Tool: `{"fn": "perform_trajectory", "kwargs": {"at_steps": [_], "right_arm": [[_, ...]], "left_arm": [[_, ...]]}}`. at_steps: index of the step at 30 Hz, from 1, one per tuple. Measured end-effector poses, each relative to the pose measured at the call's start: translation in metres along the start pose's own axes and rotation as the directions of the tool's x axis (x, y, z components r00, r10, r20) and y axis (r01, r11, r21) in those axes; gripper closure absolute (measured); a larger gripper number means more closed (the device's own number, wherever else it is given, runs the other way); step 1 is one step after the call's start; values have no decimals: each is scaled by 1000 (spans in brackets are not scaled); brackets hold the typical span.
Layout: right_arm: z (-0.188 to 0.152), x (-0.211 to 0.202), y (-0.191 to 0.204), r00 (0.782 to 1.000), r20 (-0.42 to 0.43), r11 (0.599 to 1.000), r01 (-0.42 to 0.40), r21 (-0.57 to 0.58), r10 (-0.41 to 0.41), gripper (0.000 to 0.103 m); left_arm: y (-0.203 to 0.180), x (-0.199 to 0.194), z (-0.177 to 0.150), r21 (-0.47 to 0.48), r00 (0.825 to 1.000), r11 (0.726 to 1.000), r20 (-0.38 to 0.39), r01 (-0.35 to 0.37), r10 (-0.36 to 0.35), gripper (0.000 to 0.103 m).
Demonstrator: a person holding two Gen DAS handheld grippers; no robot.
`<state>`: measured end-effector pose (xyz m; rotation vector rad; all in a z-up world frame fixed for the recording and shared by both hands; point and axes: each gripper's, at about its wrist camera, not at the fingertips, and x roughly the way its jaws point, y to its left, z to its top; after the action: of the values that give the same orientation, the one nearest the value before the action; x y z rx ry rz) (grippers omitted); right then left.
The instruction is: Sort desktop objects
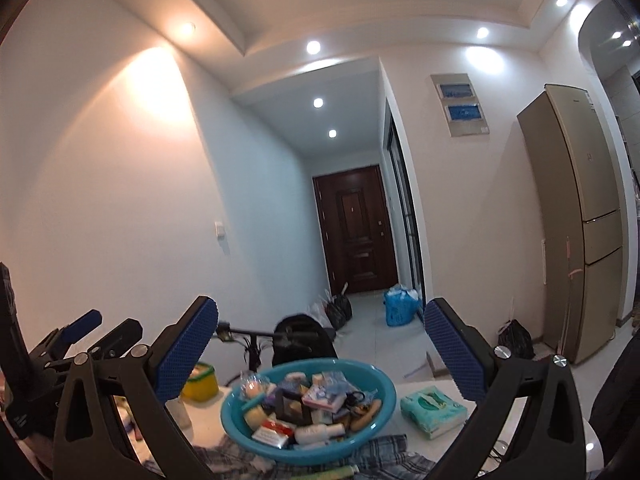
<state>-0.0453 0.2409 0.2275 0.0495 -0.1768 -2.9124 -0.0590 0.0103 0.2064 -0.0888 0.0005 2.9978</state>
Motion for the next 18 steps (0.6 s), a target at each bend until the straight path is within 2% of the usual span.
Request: {"fn": "perform_trajectory", "kwargs": {"at_steps": [3, 6, 11, 13, 15, 16, 18], "right_arm": [[-19, 21, 2, 994, -105, 999, 0, -47, -5, 0], [-44, 41, 2, 977, -211, 996, 6, -84, -23, 0], [-92, 63, 1, 914, -404, 993, -27, -119, -24, 0], [-110, 67, 4, 890, -454, 988, -33, -151, -39, 0], [-126, 71, 7, 869, -492, 983, -42, -179, -53, 0], [-133, 74, 9, 855, -515, 980, -52, -191, -55, 0], [-147, 79, 11, 829, -557, 977, -70, -199, -54, 0]], "left_arm": [[1, 17, -19, 10, 997, 1000, -75, 13, -12, 0], [2, 28, -40, 3, 986, 999, -161, 45, -44, 0], [2, 41, -73, 23, 965, 998, -257, 59, -51, 0], [2, 50, -88, 26, 944, 997, -325, 70, -57, 0], [2, 64, -104, 16, 906, 997, -418, 79, -65, 0], [4, 72, -115, 1, 881, 997, -468, 77, -68, 0], [7, 79, -133, -13, 852, 997, -518, 72, -68, 0]]}}
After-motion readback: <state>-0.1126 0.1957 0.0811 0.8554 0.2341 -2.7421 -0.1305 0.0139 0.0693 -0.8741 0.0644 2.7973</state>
